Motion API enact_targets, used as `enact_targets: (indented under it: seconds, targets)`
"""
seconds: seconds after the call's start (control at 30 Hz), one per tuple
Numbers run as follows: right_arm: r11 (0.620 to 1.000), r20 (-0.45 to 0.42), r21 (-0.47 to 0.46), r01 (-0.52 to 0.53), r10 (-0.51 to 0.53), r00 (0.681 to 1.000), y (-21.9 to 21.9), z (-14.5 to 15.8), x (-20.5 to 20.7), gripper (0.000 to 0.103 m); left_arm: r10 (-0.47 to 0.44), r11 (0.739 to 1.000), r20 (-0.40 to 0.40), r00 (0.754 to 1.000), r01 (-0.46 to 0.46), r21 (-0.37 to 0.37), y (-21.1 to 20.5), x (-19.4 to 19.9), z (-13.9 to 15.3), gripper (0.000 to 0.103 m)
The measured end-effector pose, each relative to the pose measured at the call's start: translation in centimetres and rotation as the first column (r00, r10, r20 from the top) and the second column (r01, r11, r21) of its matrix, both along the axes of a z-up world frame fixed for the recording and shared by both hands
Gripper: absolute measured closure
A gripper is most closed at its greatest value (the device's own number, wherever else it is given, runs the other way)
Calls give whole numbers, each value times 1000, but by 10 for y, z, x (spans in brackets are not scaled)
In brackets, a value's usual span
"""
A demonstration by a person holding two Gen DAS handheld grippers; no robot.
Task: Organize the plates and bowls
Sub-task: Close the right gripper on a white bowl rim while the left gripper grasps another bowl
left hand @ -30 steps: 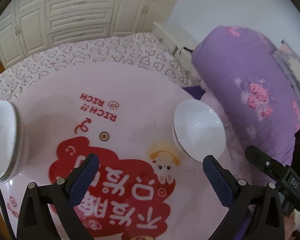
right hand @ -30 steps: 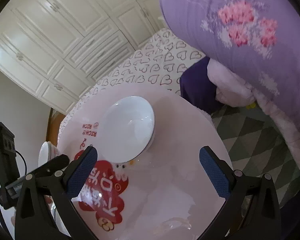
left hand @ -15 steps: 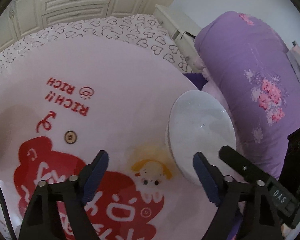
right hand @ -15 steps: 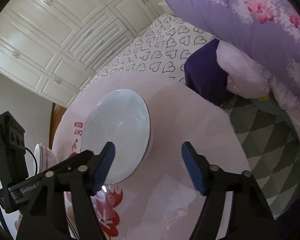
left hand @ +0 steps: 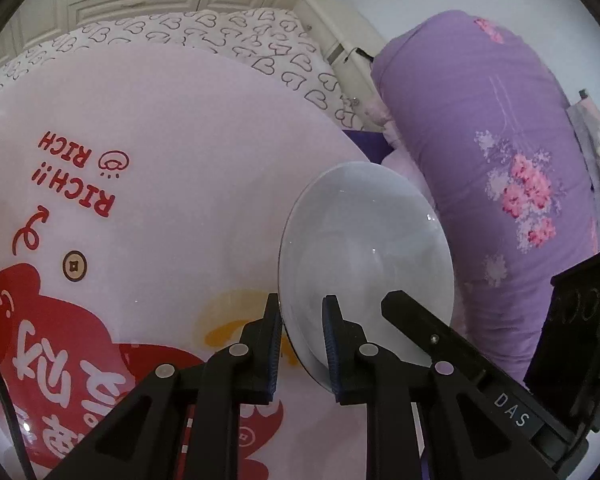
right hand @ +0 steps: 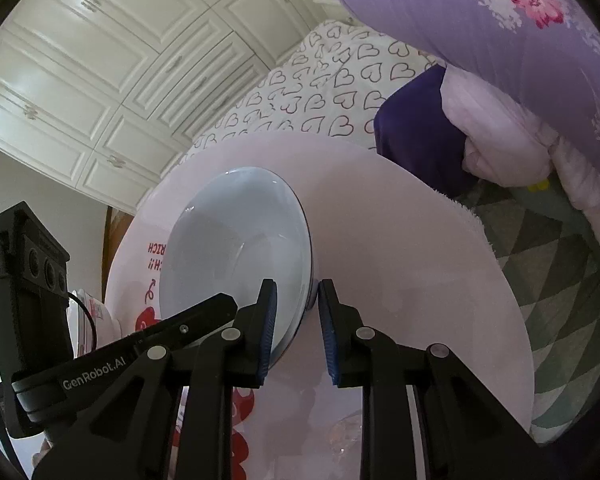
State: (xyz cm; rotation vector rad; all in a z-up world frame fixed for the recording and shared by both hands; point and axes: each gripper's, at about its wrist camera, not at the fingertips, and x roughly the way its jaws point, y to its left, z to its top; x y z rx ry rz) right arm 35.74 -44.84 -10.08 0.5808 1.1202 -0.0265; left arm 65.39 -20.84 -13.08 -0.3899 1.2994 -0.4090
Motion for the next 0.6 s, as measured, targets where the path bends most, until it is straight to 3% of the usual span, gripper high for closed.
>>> enact_targets:
  seconds: [0.33, 0.6]
  targets:
    - [1000, 6, -16, -24, 24, 1000, 16, 5, -3, 82, 11, 1000, 11, 1000, -11, -1, 15, -18, 10, 88]
    - [997, 25, -31, -69, 70, 997, 46, 21, -2, 82, 47, 999, 40, 998, -46, -11, 53, -39, 36, 87]
